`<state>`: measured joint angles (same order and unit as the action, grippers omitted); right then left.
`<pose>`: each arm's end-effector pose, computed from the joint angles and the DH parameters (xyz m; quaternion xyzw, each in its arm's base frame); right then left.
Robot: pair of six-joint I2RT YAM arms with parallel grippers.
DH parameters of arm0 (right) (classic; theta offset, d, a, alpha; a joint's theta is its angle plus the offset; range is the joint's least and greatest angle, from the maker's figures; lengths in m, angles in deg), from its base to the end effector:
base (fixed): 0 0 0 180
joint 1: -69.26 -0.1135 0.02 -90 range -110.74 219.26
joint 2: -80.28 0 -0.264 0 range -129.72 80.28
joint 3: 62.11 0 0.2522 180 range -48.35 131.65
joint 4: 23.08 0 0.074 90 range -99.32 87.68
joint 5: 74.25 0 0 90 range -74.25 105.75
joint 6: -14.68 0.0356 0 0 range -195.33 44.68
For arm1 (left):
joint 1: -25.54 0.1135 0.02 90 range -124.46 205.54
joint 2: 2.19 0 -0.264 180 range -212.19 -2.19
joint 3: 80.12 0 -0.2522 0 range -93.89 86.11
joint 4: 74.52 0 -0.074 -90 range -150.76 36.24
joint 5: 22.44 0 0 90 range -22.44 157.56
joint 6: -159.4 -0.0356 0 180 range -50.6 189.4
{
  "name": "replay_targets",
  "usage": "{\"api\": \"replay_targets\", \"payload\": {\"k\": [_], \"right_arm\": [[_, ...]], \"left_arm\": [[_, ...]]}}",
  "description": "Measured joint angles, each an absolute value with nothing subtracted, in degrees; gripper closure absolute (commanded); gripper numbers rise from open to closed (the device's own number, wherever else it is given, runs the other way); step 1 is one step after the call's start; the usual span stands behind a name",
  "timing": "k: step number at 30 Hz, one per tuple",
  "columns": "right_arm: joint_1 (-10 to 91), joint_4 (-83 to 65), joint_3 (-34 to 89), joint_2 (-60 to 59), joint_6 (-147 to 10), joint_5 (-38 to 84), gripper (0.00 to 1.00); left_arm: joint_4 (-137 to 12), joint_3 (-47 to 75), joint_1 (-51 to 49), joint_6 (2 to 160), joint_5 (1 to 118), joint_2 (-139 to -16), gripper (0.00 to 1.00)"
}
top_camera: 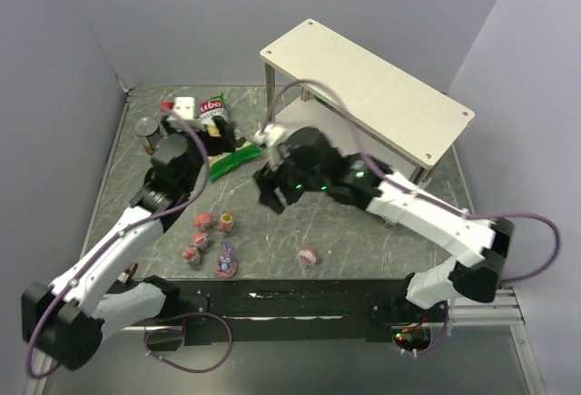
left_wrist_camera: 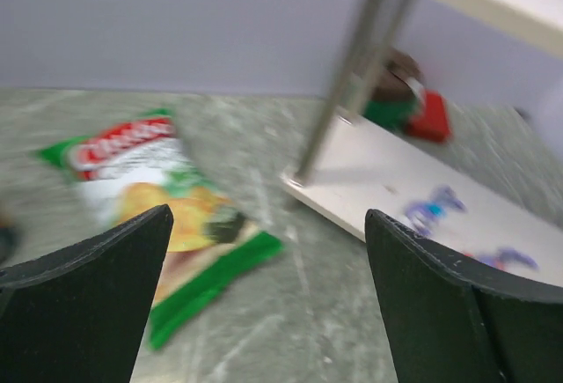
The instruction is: Place and organize the plastic toys onto the shelf
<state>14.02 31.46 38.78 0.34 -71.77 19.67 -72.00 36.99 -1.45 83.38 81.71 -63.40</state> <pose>0.1694 0.2484 0.4030 -0.3985 0.7856 0.2581 0.3967 0.2298 -0.1073 0.3507 -0.0058 0.7121 -0.1616 0.6832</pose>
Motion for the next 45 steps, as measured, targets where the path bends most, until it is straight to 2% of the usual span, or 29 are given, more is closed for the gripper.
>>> {"api": "replay_targets", "payload": {"k": [3, 8, 18, 21, 22, 24, 25, 27, 35, 41, 45], "right_arm": [[9.95, 27.39, 36.92, -5.3, -72.25, 23.52, 0.27], [8.6, 21.56, 34.63, -14.24, -72.47, 30.69, 0.28], [6.04, 13.34, 36.46, -31.75, -72.41, 40.9, 0.36], [5.3, 13.25, 37.62, -34.94, -72.39, 41.92, 0.45], [5.19, 13.29, 37.86, -35.51, -72.28, 42.21, 0.56], [5.12, 13.32, 38.37, -36.25, -72.21, 42.47, 0.72], [5.12, 13.27, 38.52, -36.38, -72.1, 42.43, 0.89], [5.12, 13.18, 38.63, -36.45, -71.8, 42.34, 1.0], [5.28, 14.12, 38.08, -33.26, -71.38, 38.49, 1.0], [9.41, 20.38, 36.44, -21.3, -70.66, 35.76, 1.0], [15.77, 26.78, 40.09, -12.98, -70.13, 31.87, 1.0]], "left_arm": [[-67.96, 36.66, 0.54, 83.46, 89.06, -57.9, 0.04], [-59.37, 34.22, 2.77, 83.62, 98.08, -52.34, 0.04], [-48.18, 30.81, 2.86, 82.39, 100.57, -44.93, 0.04], [-46.6, 30.81, 2.86, 81.98, 99.9, -43.8, 0.04], [-46.1, 30.81, 2.86, 81.85, 99.5, -43.56, 0.04], [-45.75, 30.81, 2.86, 81.65, 98.65, -43.54, 0.04], [-45.62, 30.81, 2.86, 81.5, 98.17, -43.54, 0.04], [-45.25, 30.81, 2.86, 81.28, 96.79, -43.67, 0.04], [-44.35, 30.81, 2.86, 80.97, 88.77, -45.09, 0.04], [-44.18, 31.92, 2.86, 80.45, 80.75, -45.39, 0.04], [-44.85, 32.53, 2.86, 79.44, 75.15, -46.2, 0.03]]}}
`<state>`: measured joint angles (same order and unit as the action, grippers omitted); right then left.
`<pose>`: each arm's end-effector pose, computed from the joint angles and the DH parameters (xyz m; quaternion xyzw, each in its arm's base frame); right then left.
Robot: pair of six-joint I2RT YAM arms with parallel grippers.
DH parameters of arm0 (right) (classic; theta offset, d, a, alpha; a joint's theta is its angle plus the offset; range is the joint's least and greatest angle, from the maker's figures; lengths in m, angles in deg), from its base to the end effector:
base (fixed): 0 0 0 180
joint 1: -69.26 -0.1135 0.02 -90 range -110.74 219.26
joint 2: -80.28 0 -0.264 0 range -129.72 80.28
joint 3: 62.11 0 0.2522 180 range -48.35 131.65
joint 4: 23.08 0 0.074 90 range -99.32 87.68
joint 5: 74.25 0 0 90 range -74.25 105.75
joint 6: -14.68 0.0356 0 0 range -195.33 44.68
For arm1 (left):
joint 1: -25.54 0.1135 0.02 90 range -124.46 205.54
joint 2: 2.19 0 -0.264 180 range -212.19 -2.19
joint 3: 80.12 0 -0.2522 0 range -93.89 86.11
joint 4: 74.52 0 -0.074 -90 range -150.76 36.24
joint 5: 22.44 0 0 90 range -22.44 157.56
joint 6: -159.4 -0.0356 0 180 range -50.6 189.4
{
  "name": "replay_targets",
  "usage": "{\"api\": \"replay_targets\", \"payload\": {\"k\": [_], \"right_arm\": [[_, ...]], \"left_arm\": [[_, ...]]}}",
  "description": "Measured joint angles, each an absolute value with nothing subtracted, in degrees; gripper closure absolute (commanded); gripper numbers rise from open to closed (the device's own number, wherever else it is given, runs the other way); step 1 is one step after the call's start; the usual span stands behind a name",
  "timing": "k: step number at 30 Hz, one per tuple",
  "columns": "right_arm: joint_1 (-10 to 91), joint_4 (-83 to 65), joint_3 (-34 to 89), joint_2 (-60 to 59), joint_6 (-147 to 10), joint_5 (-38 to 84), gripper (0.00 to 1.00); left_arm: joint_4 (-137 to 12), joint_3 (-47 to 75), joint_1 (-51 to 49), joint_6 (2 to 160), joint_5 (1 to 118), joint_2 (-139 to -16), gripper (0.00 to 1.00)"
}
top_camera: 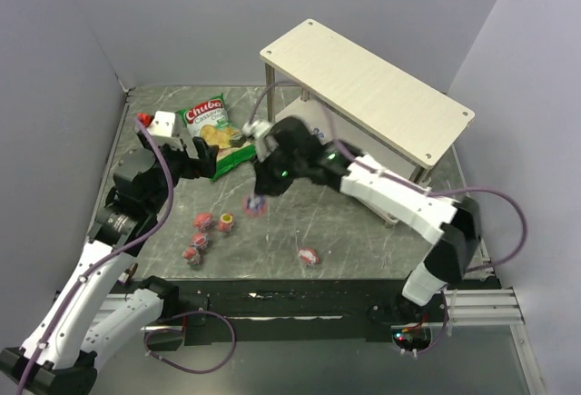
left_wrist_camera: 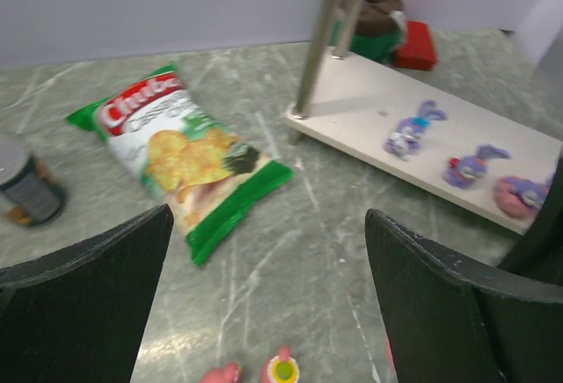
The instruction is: Place and organize the plastic toys onto the shelf
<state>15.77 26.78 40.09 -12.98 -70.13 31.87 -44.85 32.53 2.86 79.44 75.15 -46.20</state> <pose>0.2098 0.3000 0.3454 -0.4216 0.7980 0.3127 0.2960 0.1590 -0.0613 0.3848 0.0380 0.7438 -0.1401 0.6525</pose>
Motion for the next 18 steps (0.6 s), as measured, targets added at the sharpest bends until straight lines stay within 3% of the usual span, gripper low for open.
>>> {"api": "replay_targets", "payload": {"k": [11, 18], "right_arm": [[25.39, 40.16, 53.21, -8.58, -67.51, 27.45, 1.0], [27.79, 45.18, 56.94, -8.58, -66.16, 29.77, 1.0]], "left_arm": [[-57.66, 39.07, 2.97, 77.17, 43.2, -51.54, 0.04], [-64.96, 38.37, -1.03, 77.36, 35.79, -59.05, 0.03]]}}
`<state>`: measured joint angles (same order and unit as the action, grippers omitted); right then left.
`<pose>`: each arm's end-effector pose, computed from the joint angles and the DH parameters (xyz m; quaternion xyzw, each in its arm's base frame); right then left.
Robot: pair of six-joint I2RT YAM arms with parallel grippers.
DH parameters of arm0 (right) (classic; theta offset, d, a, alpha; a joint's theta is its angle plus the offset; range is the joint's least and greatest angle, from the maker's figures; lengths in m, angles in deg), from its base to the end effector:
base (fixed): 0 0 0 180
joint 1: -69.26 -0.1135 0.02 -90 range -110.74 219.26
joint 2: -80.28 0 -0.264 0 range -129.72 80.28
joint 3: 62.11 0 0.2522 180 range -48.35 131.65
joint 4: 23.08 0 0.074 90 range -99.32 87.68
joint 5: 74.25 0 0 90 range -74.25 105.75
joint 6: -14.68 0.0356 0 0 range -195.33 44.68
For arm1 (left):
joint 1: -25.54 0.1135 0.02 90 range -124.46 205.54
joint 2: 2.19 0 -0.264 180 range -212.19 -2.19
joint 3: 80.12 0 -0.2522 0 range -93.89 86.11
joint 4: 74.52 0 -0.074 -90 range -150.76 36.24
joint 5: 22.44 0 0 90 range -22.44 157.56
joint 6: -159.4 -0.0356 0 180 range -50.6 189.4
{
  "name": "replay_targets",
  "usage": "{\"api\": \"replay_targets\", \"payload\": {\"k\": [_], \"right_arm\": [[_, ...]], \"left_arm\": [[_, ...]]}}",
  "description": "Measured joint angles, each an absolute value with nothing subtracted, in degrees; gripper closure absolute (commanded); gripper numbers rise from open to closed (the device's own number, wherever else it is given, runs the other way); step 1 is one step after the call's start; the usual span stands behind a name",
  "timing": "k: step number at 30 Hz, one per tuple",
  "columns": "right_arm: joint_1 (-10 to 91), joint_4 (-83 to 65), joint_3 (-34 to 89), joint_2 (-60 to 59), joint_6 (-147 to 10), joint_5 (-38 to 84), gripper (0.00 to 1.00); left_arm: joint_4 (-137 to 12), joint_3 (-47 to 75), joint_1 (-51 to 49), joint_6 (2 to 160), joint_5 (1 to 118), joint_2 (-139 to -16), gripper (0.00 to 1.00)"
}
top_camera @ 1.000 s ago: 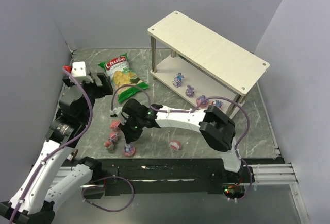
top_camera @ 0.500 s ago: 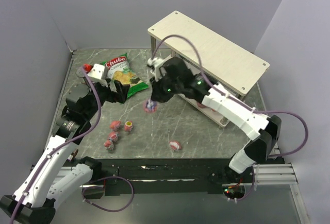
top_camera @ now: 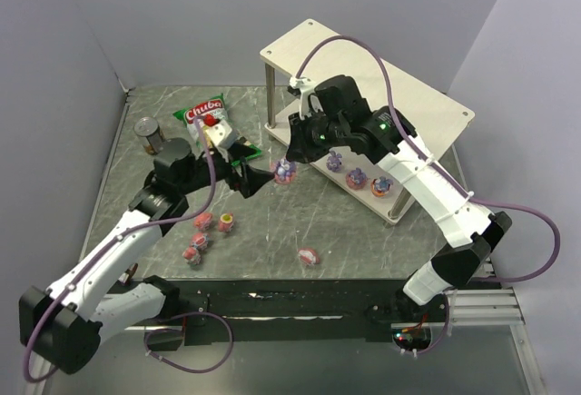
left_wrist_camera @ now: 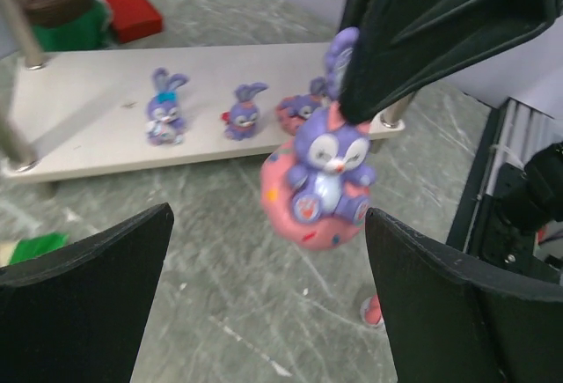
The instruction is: Place and organize the plastic toys onto the shelf
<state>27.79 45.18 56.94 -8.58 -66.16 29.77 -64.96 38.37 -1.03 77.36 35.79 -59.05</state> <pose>0.2327 0.2172 0.4373 -0.2996 0.8422 0.2850 0.3459 0.1982 -0.1201 0.3461 0.2972 0.6694 -0.3856 0.5612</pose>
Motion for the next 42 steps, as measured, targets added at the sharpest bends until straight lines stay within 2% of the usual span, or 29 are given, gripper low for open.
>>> {"api": "replay_targets", "payload": {"k": [9, 13, 14, 16, 17, 19, 22, 23, 24, 25, 26, 27, 28, 30, 31, 33, 34, 37, 42], "right_arm": [[28.47, 46.56, 57.08, -8.63, -65.98, 31.83, 1.0], [28.58, 46.93, 57.36, -8.8, -66.22, 32.09, 1.0], [28.66, 46.93, 57.6, -8.91, -66.22, 32.02, 1.0], [28.71, 46.95, 58.04, -9.08, -66.22, 32.13, 1.0], [28.71, 46.98, 58.28, -9.15, -66.35, 31.89, 1.0], [28.82, 46.91, 58.37, -9.22, -66.44, 31.69, 1.0], [29.01, 46.71, 58.39, -9.24, -66.44, 31.3, 1.0], [29.06, 46.28, 58.39, -9.35, -66.44, 30.97, 1.0], [29.15, 46.17, 58.43, -9.48, -66.42, 30.84, 1.0], [29.19, 46.08, 58.47, -9.61, -66.44, 30.73, 1.0], [29.19, 45.97, 58.47, -9.81, -66.46, 30.56, 0.98], [29.17, 45.95, 58.47, -9.94, -66.48, 30.32, 0.93], [29.17, 45.93, 58.47, -10.07, -66.51, 30.03, 0.81], [29.17, 45.99, 58.45, -10.13, -66.37, 29.33, 0.66], [29.17, 45.97, 58.45, -10.13, -66.2, 29.01, 0.53], [29.17, 45.6, 58.45, -10.13, -65.46, 27.67, 0.44], [29.19, 45.29, 58.45, -10.07, -65.17, 26.67, 0.36], [29.69, 44.57, 58.45, -9.96, -64.04, 24.11, 0.3], [30.87, 43.92, 57.86, -8.49, -62.72, 20.48, 0.27]], "left_arm": [[-67.96, 33.01, -6.82, 75.88, 35.68, -67.73, 0.01], [-68.07, 30.26, -7.54, 74.96, 35.83, -70.99, 0.12], [-68.05, 29.65, -7.81, 74.7, 35.88, -71.73, 0.19], [-67.98, 28.9, -8.18, 74.37, 35.9, -72.76, 0.25], [-67.98, 28.62, -8.38, 74.09, 35.77, -73.22, 0.31], [-67.65, 27.99, -8.72, 73.43, 35.42, -73.72, 0.38], [-66.71, 27.11, -9.18, 72.91, 34.65, -74.22, 0.62], [-66.58, 26.92, -9.36, 72.75, 34.28, -74.33, 0.75], [-66.41, 26.81, -9.51, 72.43, 34.3, -74.38, 0.81], [-66.25, 26.72, -9.53, 71.77, 34.19, -74.46, 0.94], [-66.03, 26.67, -9.53, 71.64, 34.33, -74.49, 0.99], [-65.88, 26.63, -9.53, 71.29, 34.33, -74.62, 0.99], [-65.86, 26.61, -9.56, 70.9, 34.41, -74.81, 0.99], [-66.08, 26.54, -9.53, 70.46, 34.7, -75.25, 0.99], [-66.25, 26.43, -9.53, 70.44, 34.92, -75.56, 0.99], [-66.45, 26.35, -9.53, 70.13, 36.01, -76.04, 0.99], [-66.23, 26.37, -9.47, 70.02, 36.62, -76.41, 0.99], [-66.82, 26.57, -9.29, 70.0, 39.24, -78.09, 0.99], [-70.65, 27.26, -8.42, 70.85, 43.07, -82.35, 0.99]]}}
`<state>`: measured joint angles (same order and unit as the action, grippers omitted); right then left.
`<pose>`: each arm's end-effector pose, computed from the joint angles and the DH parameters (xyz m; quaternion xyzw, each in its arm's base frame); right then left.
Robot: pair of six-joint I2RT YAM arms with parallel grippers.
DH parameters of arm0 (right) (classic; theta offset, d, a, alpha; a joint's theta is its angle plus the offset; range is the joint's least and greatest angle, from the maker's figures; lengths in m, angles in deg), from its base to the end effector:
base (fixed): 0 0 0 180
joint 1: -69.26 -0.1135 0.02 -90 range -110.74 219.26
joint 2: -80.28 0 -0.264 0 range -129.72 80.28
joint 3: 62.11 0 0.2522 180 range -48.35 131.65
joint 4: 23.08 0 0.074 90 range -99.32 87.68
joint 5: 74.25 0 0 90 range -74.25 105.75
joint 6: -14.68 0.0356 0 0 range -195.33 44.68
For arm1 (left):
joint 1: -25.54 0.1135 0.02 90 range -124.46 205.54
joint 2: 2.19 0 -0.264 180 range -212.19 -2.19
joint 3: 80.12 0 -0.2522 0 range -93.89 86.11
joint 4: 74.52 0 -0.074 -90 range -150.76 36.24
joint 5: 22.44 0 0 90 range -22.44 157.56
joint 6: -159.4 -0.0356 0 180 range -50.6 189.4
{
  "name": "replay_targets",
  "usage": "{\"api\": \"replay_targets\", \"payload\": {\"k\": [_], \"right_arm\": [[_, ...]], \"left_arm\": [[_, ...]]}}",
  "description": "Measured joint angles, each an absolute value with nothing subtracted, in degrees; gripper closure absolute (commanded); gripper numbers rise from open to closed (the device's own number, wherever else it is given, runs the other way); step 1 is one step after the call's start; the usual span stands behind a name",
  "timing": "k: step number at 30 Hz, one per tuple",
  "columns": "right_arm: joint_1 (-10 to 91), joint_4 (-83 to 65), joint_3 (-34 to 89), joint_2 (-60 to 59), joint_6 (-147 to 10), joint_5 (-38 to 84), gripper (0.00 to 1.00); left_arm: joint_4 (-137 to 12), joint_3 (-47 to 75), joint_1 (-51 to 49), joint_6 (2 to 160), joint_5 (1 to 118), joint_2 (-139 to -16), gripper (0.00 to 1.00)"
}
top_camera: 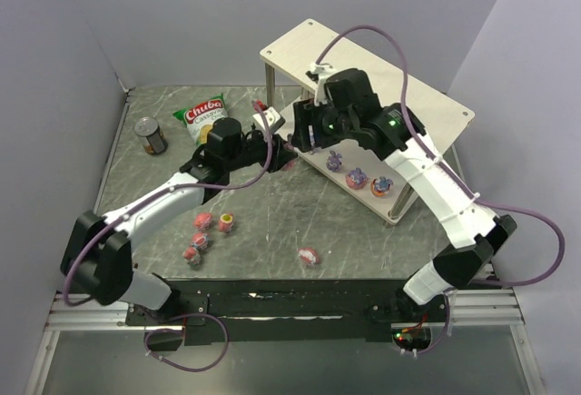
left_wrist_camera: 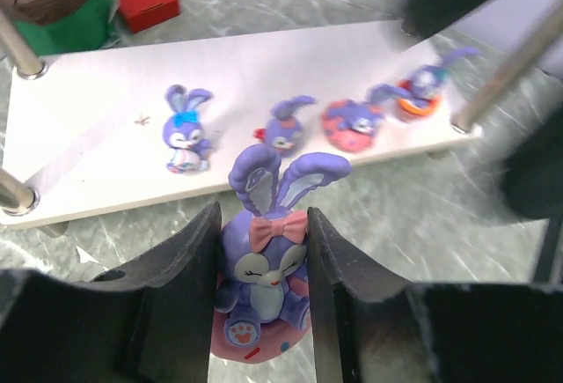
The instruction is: Place and organize the plastic toys onto the shelf
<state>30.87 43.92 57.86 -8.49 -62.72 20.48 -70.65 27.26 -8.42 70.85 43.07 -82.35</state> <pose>0.2481 0.2003 0.4440 -0.2168 0.8628 0.2291 0.3950 0.2648 -0.1961 0.3195 0.3406 0.6885 -0.3446 0.5397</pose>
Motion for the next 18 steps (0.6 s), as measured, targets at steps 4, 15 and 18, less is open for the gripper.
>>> {"api": "replay_targets", "payload": {"k": [4, 15, 18], "right_arm": [[32.62, 43.3, 55.92, -4.87, -62.51, 18.32, 0.27], [35.86, 42.49, 51.68, 6.39, -62.81, 14.75, 0.26], [36.16, 42.58, 51.68, 7.29, -62.99, 14.25, 0.26]], "left_arm": [[-76.5, 26.48, -6.47, 73.1, 44.51, -89.79, 0.99], [-85.27, 16.23, -2.85, 75.03, 50.06, -109.37, 0.99], [-86.78, 12.6, -2.39, 75.16, 50.11, -112.71, 0.99]]}}
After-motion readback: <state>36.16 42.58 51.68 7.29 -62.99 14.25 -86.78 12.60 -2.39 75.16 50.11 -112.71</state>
